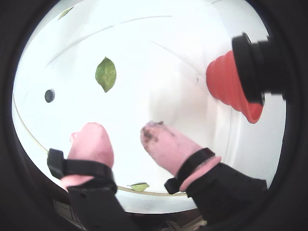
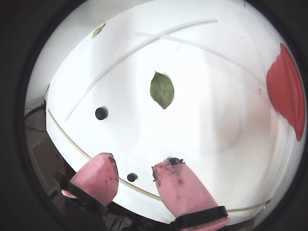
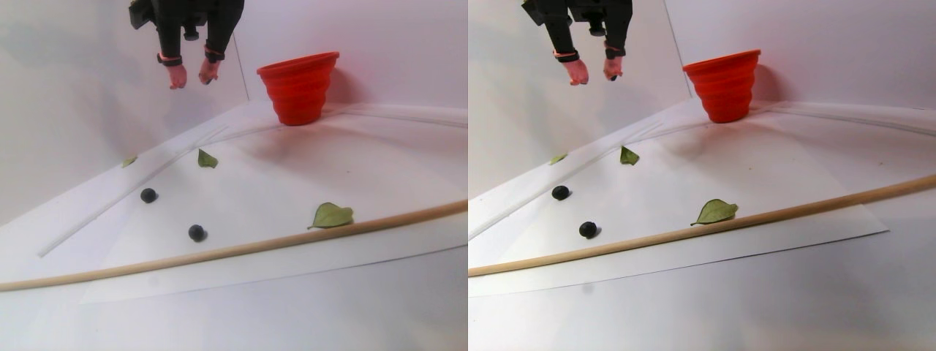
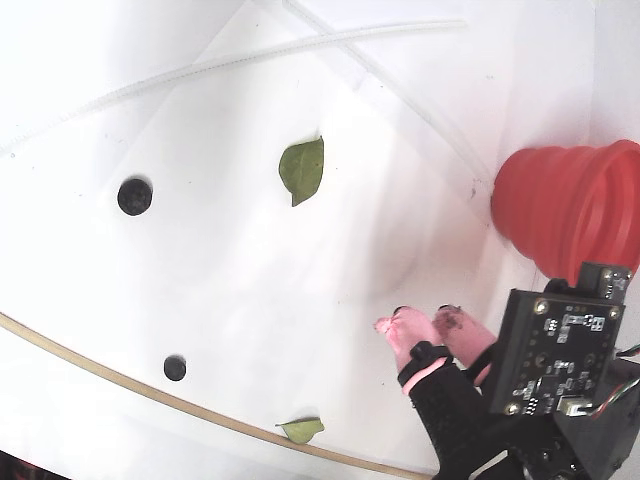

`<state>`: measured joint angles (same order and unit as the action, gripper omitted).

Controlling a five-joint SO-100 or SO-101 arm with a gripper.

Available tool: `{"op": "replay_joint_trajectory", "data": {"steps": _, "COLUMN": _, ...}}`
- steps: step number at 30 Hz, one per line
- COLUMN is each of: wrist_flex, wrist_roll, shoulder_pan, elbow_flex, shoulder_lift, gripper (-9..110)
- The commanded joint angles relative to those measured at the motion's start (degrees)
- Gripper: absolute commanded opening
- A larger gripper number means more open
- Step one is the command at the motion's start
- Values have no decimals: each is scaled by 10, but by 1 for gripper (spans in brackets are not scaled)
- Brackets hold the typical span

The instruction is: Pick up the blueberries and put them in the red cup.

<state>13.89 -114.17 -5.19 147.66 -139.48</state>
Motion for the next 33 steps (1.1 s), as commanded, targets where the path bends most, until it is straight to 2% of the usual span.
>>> {"op": "replay_joint_trajectory", "data": {"steps": 1, "wrist_flex": -18, "wrist_roll": 3, "shoulder_pan": -27, "elbow_flex": 8, "shoulder_lift": -46, "gripper": 14}}
{"op": "replay_joint_trajectory", "data": {"steps": 21, "wrist_flex": -73, "wrist_roll": 11, "shoulder_pan": -115, "elbow_flex": 99, "shoulder_lift": -27, "gripper": 15}}
{"op": "replay_joint_trajectory", "data": {"steps": 33, "wrist_flex": -184, "wrist_roll": 21, "shoulder_pan": -146, "elbow_flex": 109, "shoulder_lift": 90, "gripper": 15}}
